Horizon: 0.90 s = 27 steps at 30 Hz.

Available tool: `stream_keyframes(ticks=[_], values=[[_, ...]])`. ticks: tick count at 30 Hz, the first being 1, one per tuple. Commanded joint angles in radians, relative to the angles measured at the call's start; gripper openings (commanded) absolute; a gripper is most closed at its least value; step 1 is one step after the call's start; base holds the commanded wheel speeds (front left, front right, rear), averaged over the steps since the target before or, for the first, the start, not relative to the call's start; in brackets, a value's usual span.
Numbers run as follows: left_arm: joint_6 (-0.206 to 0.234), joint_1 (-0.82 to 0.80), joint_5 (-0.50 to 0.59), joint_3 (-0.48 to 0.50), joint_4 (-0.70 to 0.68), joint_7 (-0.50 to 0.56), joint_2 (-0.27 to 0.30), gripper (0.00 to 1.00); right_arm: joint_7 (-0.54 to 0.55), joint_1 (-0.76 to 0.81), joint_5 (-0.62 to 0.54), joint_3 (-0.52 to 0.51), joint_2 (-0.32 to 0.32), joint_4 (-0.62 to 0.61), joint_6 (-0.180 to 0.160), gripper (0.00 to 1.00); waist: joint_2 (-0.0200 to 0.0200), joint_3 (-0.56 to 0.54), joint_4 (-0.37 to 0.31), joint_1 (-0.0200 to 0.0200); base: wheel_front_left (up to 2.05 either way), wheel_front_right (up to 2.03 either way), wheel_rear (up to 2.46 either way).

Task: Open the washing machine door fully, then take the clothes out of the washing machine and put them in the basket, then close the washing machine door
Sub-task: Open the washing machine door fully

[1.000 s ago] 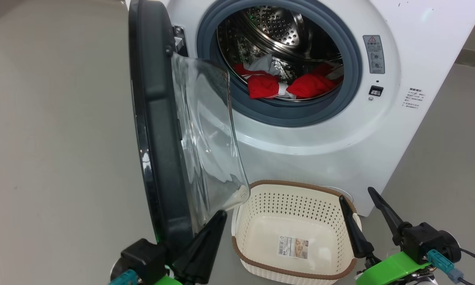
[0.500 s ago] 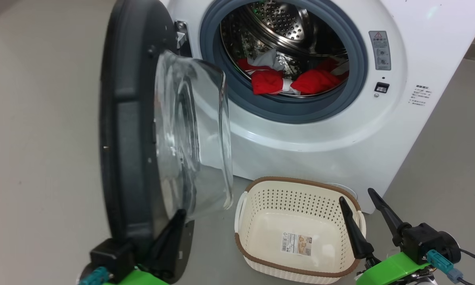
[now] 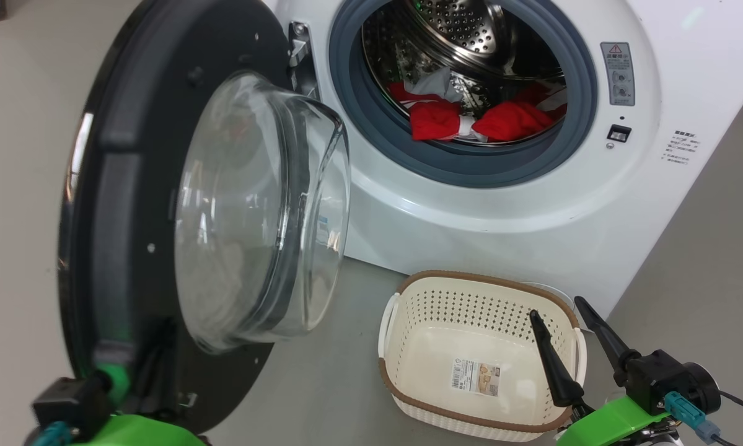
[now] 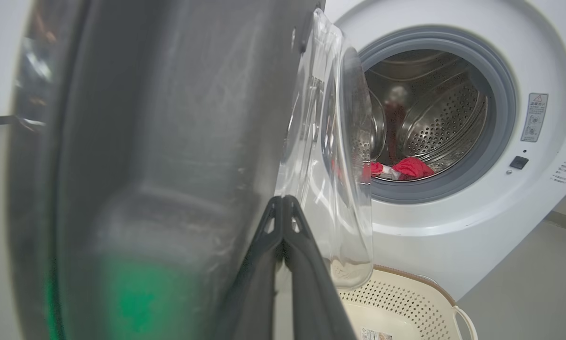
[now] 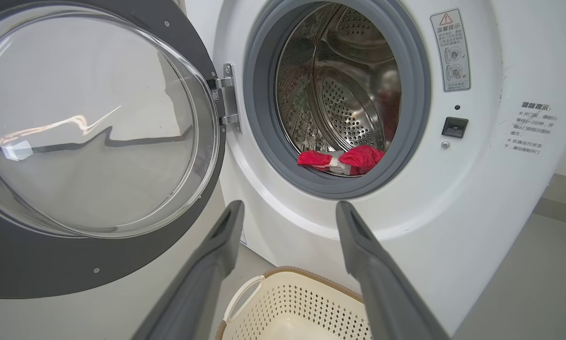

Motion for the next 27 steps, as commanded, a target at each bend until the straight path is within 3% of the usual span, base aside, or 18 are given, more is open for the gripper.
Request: stream_keyframes(ticks=[1, 8, 27], values=[[0.024, -0.019, -0.008, 0.076, -0.022, -0.012, 0.041, 0.0, -0.006, -0.023, -0.016, 0.02, -0.001, -0.02, 0.006, 1.0, -0.0001, 0.0, 0.005, 0.0, 0.0, 0.0, 0.0], [0.041, -0.028, -0.028, 0.127, -0.003, -0.01, 0.066, 0.0, -0.006, -0.022, -0.019, 0.02, -0.001, -0.022, 0.006, 1.0, -0.0001, 0.001, 0.017, 0.0, 0.0, 0.0, 0.0], [0.026, -0.18, -0.092, 0.247, 0.266, -0.145, 0.129, 0.0, -0.006, -0.037, -0.079, 0.021, -0.002, -0.024, 0.006, 1.0, -0.0001, 0.058, 0.009, 0.0, 0.0, 0.0, 0.0]])
